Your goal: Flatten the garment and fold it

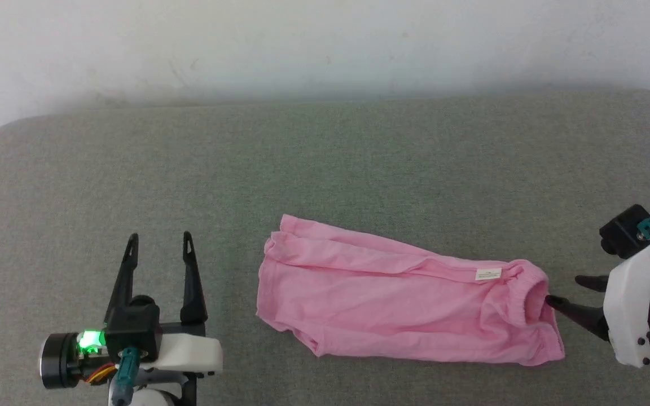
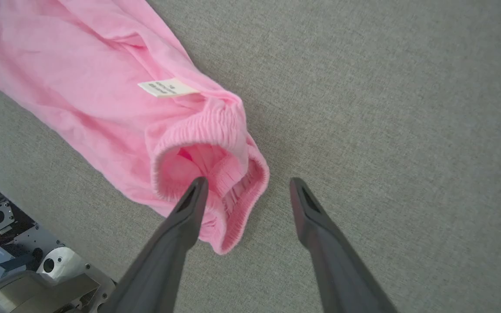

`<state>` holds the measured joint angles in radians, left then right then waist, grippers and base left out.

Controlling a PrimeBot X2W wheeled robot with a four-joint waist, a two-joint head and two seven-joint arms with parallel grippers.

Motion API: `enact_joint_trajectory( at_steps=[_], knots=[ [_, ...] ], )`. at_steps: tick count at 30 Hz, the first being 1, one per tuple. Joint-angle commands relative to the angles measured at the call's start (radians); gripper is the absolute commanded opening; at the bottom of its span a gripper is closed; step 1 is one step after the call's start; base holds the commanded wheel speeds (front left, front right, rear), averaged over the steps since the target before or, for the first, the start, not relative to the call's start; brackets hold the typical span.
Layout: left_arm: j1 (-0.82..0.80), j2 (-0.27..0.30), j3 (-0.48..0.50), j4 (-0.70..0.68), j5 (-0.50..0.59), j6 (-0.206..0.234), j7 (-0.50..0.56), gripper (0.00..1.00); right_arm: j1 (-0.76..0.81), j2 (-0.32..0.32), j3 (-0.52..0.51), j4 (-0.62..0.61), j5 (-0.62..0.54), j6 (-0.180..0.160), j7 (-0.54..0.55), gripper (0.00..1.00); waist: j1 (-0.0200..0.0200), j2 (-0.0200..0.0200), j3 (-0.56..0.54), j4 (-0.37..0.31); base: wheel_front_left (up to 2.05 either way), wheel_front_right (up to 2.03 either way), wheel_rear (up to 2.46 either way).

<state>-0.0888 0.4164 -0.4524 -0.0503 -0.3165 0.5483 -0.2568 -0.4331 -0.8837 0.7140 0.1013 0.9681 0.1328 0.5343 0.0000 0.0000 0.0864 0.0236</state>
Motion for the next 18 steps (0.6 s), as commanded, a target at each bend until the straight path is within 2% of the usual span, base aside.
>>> enact_joint_trajectory(
  at_steps=[1,5,9,16,17,18],
  knots=[
    [0.008,-0.007,0.012,-0.005,0.014,-0.006,-0.005,1.0,0.015,0.012,-0.006,0.012,-0.005,-0.002,0.003,1.0,0.0,0.0,0.015,0.015,0.0,0.0,0.0],
    [0.027,-0.066,0.069,-0.022,0.077,-0.047,-0.005,1.0,0.037,0.09,-0.046,0.131,-0.025,-0.002,0.007,1.0,0.0,0.0,0.043,0.04,0.0,0.0,0.0],
    [0.032,-0.118,0.112,-0.025,0.133,-0.099,-0.005,1.0,0.062,0.163,-0.043,0.227,-0.038,-0.002,0.021,1.0,0.0,0.0,0.068,0.06,0.0,0.0,0.0],
    [0.052,-0.182,0.193,0.013,0.185,-0.167,-0.005,1.0,0.077,0.25,0.0,0.298,-0.034,-0.002,0.007,1.0,0.0,0.0,0.078,0.062,0.0,0.0,0.0],
    [0.055,-0.188,0.202,0.018,0.192,-0.177,-0.005,1.0,0.072,0.254,0.002,0.301,-0.031,-0.002,-0.003,0.38,0.0,0.0,0.075,0.059,0.0,0.0,0.0],
    [0.058,-0.193,0.209,0.021,0.2,-0.185,-0.005,1.0,0.066,0.255,0.002,0.302,-0.029,-0.002,-0.012,0.0,0.0,0.0,0.072,0.055,0.0,0.0,0.0]
  ],
)
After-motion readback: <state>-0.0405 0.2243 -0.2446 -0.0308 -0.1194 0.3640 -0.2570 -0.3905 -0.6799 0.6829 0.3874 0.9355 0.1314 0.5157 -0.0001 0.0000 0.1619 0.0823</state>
